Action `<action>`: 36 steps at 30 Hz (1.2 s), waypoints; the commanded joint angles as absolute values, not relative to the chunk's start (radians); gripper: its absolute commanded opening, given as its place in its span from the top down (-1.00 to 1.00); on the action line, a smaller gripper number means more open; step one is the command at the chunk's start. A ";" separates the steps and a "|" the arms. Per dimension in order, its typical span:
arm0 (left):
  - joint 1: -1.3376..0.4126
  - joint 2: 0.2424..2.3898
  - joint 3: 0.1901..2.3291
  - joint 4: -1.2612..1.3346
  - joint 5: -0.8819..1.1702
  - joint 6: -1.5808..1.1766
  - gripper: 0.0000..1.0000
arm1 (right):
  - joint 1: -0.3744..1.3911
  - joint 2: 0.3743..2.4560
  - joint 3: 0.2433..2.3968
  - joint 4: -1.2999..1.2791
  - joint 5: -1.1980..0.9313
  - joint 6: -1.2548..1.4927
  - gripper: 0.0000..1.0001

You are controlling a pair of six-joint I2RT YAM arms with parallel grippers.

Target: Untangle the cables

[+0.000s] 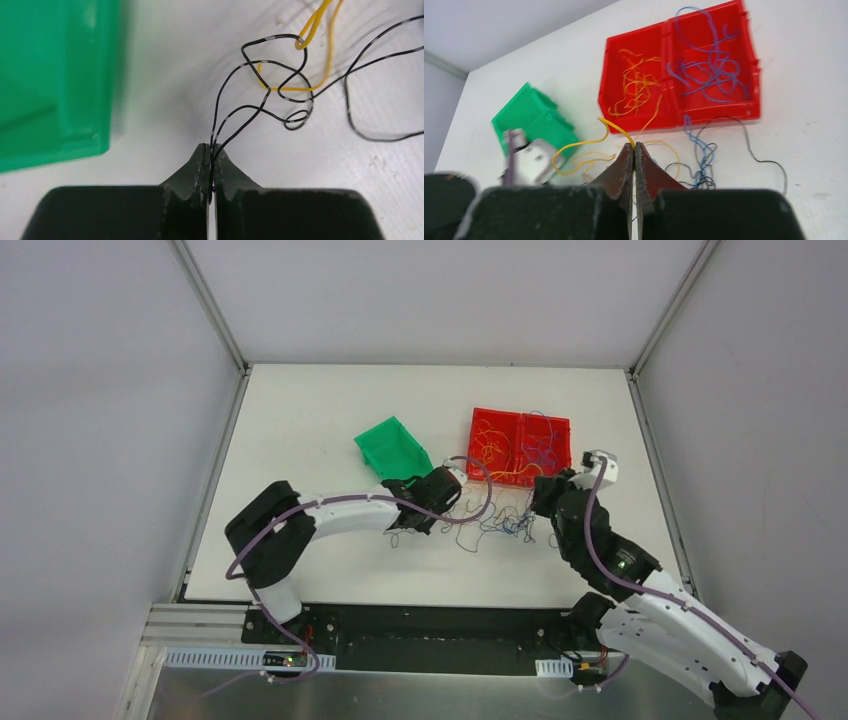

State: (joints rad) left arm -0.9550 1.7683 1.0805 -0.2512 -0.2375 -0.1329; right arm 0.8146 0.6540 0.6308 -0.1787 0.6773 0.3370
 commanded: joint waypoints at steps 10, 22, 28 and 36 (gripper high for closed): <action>-0.827 1.025 0.749 -0.269 -0.625 -0.369 1.00 | 0.790 0.307 0.608 -0.448 1.237 0.579 1.00; -0.777 0.663 0.606 -0.336 -0.953 -0.625 1.00 | 0.793 -0.038 0.606 -0.652 1.401 0.736 1.00; -0.778 0.601 0.580 -0.317 -0.914 -0.608 1.00 | 0.794 0.081 0.647 -0.669 1.372 0.745 1.00; -0.778 0.612 0.536 -0.065 -0.473 -0.395 1.00 | 0.794 0.131 0.514 -0.158 0.674 0.268 1.00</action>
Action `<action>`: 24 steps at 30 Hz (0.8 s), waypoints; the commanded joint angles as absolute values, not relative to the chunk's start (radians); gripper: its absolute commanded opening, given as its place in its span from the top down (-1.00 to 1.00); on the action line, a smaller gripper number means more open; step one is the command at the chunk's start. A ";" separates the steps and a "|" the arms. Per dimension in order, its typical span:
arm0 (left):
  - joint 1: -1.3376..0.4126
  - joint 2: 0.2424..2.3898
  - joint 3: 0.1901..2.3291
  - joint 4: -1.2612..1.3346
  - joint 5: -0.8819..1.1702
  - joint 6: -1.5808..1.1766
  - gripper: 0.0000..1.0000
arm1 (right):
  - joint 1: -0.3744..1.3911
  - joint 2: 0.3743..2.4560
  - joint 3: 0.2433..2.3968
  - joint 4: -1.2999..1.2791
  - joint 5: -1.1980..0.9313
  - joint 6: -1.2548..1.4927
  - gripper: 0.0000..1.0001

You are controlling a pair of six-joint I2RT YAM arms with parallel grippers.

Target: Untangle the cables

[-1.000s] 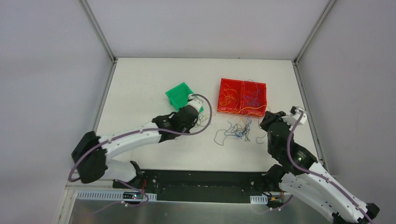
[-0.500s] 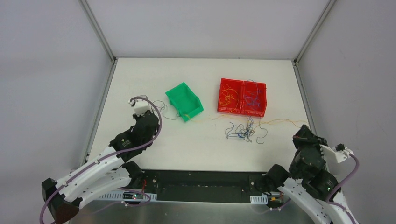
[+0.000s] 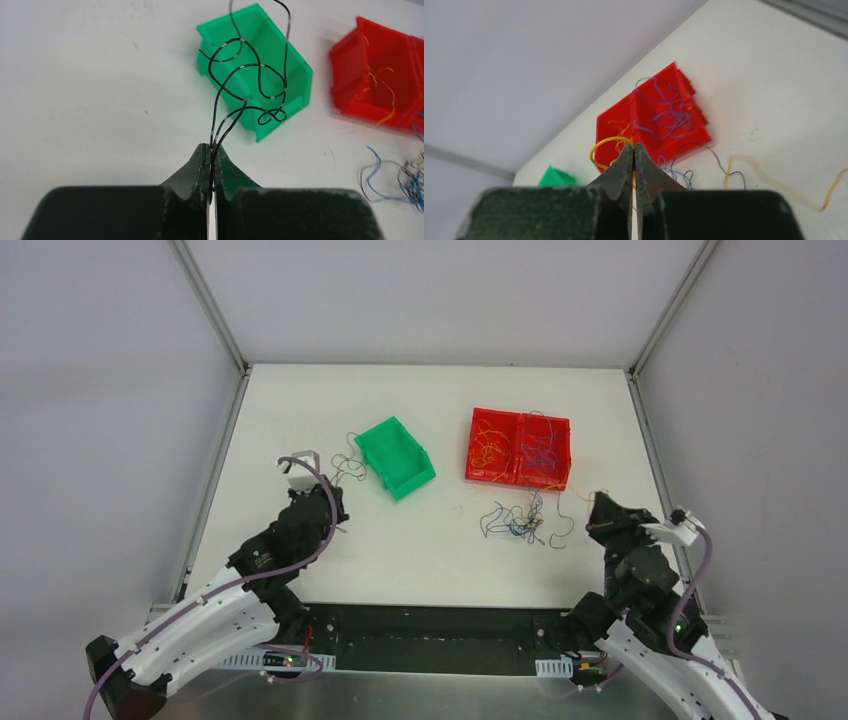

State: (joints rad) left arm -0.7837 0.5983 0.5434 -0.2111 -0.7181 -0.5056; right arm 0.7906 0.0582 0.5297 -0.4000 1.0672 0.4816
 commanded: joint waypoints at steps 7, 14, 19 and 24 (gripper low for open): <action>-0.779 0.657 0.578 -0.062 -0.322 -0.452 1.00 | 0.793 0.434 0.621 -0.188 0.435 0.245 1.00; -0.778 0.825 0.742 -0.074 -0.266 -0.439 1.00 | 0.794 0.574 0.658 -0.142 0.122 0.223 1.00; -0.779 0.914 0.814 -0.067 -0.403 -0.422 1.00 | 0.794 0.610 0.655 -0.127 0.125 0.238 0.98; -0.778 1.074 0.887 -0.052 -0.544 -0.447 1.00 | 0.795 0.596 0.648 -0.125 0.131 0.242 0.98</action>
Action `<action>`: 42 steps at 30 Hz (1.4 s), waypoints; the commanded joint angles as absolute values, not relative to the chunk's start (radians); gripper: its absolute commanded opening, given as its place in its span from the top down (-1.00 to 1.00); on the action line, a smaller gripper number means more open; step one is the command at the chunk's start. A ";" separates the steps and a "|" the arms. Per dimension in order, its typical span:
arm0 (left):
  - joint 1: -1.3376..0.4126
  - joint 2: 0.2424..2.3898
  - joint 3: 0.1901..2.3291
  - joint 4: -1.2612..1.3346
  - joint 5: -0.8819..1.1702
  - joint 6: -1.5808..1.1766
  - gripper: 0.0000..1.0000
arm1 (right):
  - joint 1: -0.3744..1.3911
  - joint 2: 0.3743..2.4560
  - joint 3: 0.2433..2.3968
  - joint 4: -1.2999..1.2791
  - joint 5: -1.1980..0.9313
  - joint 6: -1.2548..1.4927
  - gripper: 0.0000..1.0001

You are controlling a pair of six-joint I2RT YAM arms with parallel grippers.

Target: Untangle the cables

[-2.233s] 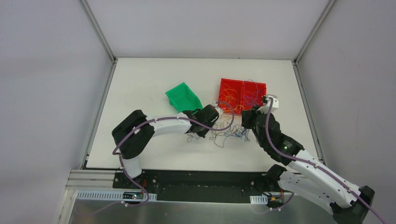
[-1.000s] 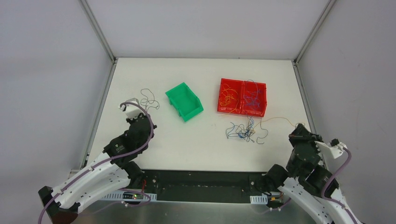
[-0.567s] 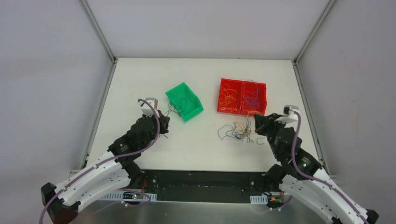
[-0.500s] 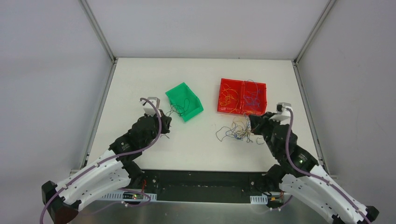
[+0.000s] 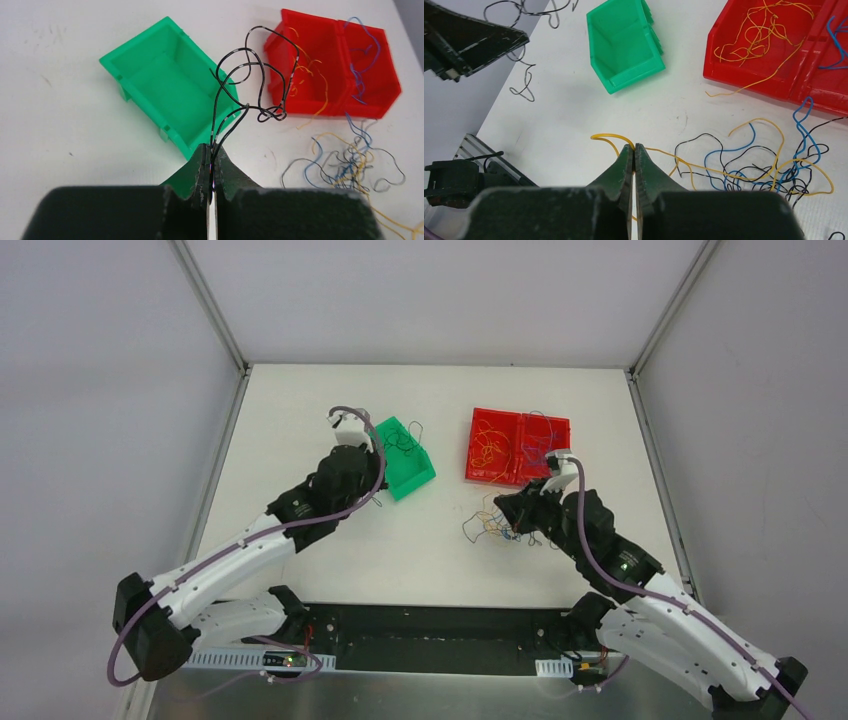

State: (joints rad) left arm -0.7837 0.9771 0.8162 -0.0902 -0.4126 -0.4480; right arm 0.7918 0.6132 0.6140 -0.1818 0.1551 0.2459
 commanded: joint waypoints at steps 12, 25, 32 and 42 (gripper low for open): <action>-0.778 1.228 1.042 -0.410 -0.789 -0.900 1.00 | 0.794 0.581 0.637 -0.132 0.214 0.246 1.00; -0.735 1.488 1.275 -0.667 -0.660 -1.124 1.00 | 0.793 0.580 0.635 -0.135 0.258 0.252 1.00; -0.715 1.621 1.399 -0.835 -0.578 -1.261 1.00 | 0.794 0.579 0.636 -0.138 0.267 0.257 1.00; -0.641 1.753 1.508 -0.851 -0.473 -1.314 1.00 | 0.794 0.579 0.635 -0.138 0.276 0.261 1.00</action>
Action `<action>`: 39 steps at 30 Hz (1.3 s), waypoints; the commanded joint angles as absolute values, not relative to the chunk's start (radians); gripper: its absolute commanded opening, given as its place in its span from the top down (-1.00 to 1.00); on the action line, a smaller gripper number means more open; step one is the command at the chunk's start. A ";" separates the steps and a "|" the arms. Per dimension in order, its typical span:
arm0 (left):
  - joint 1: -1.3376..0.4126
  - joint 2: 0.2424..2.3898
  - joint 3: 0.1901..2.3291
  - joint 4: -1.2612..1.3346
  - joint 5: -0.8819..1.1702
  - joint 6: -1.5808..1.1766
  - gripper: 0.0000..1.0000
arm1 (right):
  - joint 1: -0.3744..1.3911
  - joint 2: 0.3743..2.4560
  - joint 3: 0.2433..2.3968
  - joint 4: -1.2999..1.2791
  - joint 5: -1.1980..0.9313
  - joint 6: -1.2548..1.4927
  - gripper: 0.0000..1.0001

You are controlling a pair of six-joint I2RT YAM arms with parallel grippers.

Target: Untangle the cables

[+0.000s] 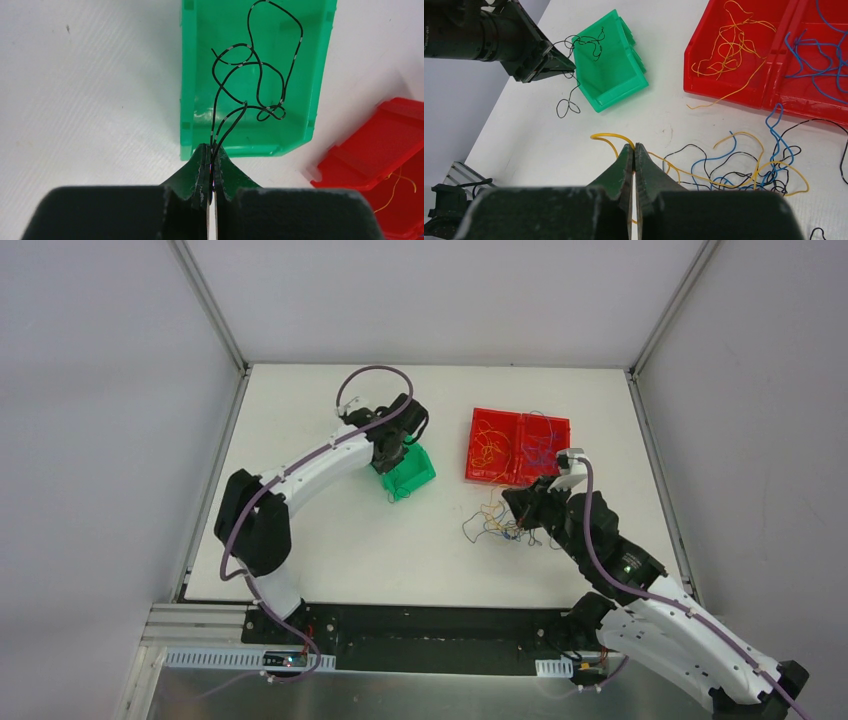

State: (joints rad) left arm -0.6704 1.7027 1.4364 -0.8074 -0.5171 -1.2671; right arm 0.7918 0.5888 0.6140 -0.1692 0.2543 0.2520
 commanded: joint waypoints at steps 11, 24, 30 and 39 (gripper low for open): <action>-0.584 1.888 1.666 -0.879 -0.496 -1.290 1.00 | 0.793 0.586 0.634 -0.139 0.278 0.262 1.00; -0.575 2.006 1.712 -0.856 -0.698 -1.288 1.00 | 0.794 0.585 0.632 -0.136 0.274 0.265 1.00; -0.575 1.990 1.583 -0.713 -0.653 -1.299 1.00 | 0.794 0.581 0.632 -0.136 0.274 0.265 1.00; -0.577 2.038 1.517 -0.560 -0.605 -1.270 1.00 | 0.794 0.572 0.630 -0.137 0.271 0.268 1.00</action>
State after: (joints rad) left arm -0.5869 2.0258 1.5402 -0.6563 -0.6113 -1.2911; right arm 0.7918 0.5880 0.6140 -0.1688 0.2577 0.2562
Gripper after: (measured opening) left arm 0.016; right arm 0.009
